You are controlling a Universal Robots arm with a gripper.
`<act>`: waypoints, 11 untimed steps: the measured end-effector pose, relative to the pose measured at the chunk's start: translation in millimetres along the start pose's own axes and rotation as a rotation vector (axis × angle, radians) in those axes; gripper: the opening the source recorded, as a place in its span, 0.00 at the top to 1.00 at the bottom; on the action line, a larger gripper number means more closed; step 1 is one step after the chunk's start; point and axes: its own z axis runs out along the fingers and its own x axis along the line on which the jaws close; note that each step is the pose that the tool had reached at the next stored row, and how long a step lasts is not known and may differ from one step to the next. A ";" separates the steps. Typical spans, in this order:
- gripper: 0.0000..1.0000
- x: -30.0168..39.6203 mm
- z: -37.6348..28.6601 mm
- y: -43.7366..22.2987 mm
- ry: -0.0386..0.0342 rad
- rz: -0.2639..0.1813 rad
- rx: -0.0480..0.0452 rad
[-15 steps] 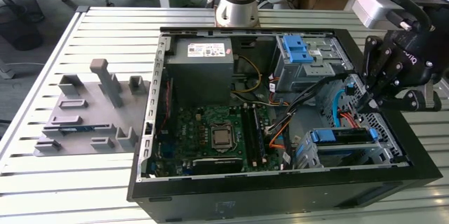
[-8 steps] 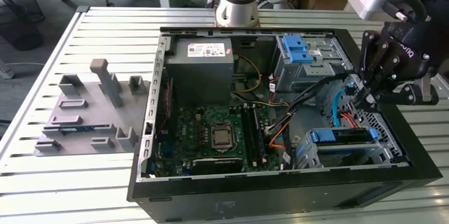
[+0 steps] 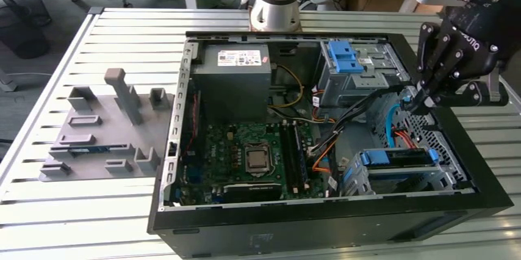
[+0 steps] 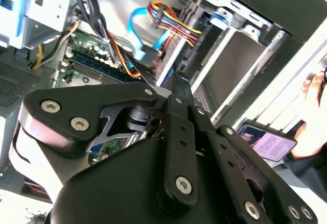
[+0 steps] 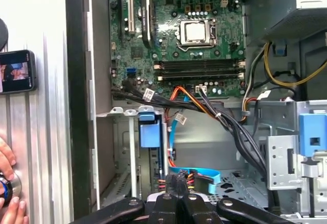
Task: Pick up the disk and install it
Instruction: 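Insert the second disk wire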
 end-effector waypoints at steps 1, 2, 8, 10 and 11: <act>0.89 -4.5 -0.2 0.3 0.0042 0.000 0.0002; 0.89 -8.9 -0.2 0.5 0.0057 0.000 0.0003; 0.89 -22.7 -0.1 1.3 0.0072 0.000 0.0004; 0.89 -25.4 0.5 1.5 0.0078 0.000 0.0004; 0.89 -26.7 1.1 1.5 0.0099 0.000 0.0006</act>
